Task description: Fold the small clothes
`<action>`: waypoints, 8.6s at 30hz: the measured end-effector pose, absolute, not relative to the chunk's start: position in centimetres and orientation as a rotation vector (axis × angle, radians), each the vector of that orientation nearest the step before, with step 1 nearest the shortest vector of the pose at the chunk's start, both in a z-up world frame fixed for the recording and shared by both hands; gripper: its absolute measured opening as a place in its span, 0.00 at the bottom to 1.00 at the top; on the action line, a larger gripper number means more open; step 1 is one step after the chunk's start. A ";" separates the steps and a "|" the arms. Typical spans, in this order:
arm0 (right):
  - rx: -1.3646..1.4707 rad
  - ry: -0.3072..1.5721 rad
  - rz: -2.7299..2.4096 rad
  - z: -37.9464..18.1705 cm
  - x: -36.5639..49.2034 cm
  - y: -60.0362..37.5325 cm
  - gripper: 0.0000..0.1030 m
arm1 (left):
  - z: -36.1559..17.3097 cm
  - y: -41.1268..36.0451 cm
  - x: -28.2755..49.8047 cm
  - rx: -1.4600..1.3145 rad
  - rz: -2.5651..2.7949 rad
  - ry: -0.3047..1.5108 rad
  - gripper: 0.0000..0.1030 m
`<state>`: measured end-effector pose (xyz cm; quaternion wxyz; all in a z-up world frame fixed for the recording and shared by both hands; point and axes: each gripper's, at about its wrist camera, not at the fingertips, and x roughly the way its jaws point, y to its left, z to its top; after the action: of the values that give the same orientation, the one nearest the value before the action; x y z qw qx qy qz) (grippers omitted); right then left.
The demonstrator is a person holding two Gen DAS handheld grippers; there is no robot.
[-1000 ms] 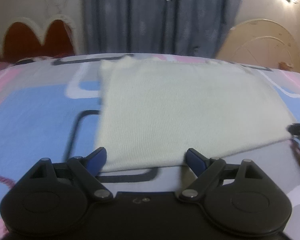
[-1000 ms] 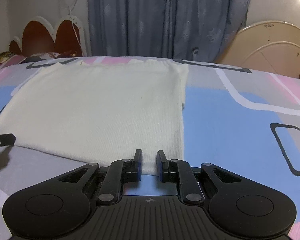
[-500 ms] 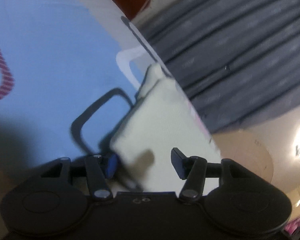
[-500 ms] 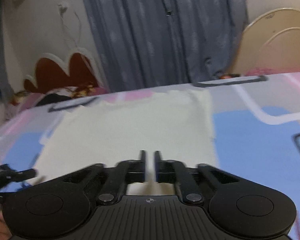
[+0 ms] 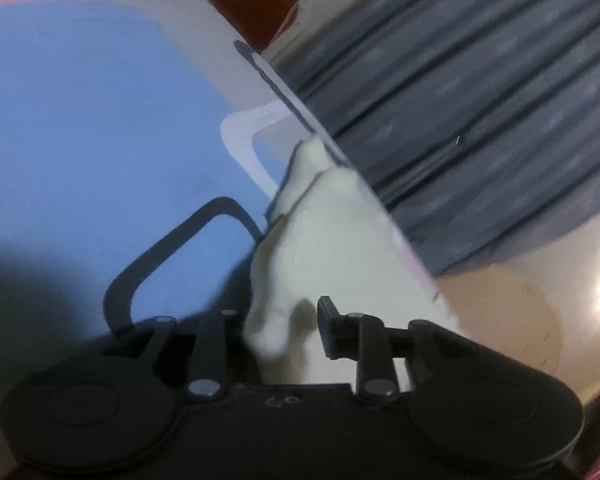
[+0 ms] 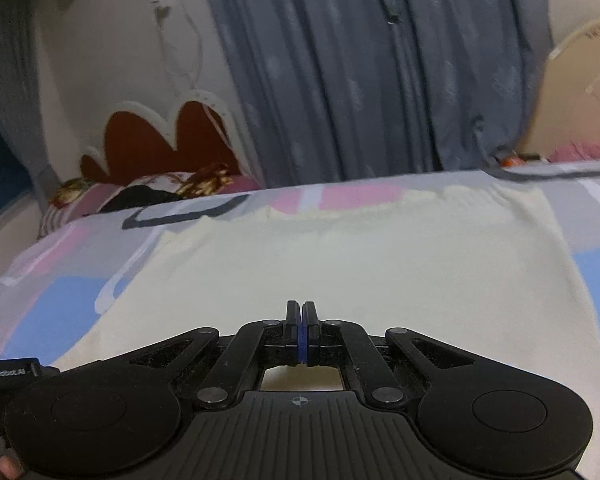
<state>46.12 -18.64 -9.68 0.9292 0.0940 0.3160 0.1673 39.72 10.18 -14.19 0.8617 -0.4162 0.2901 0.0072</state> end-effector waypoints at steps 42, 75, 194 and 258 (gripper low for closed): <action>0.567 0.629 0.317 -8.0 46.4 -35.7 0.47 | -9.2 -3.1 48.7 -0.343 -0.248 0.732 0.59; 0.433 0.653 0.281 -8.9 45.6 -37.3 0.10 | -10.2 -7.2 49.4 -0.237 -0.352 0.809 0.58; 0.676 0.836 0.316 -10.4 50.4 -38.2 0.40 | -11.3 -7.5 57.1 -0.270 -0.558 0.940 0.59; 0.001 0.639 0.528 -7.3 42.4 -4.7 0.08 | -7.0 15.7 41.0 -0.132 -0.249 0.758 0.34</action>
<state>42.45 -4.71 -7.26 0.9153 0.0003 0.3106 0.2565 40.98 15.68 -7.04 0.9194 -0.0644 0.3686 -0.1210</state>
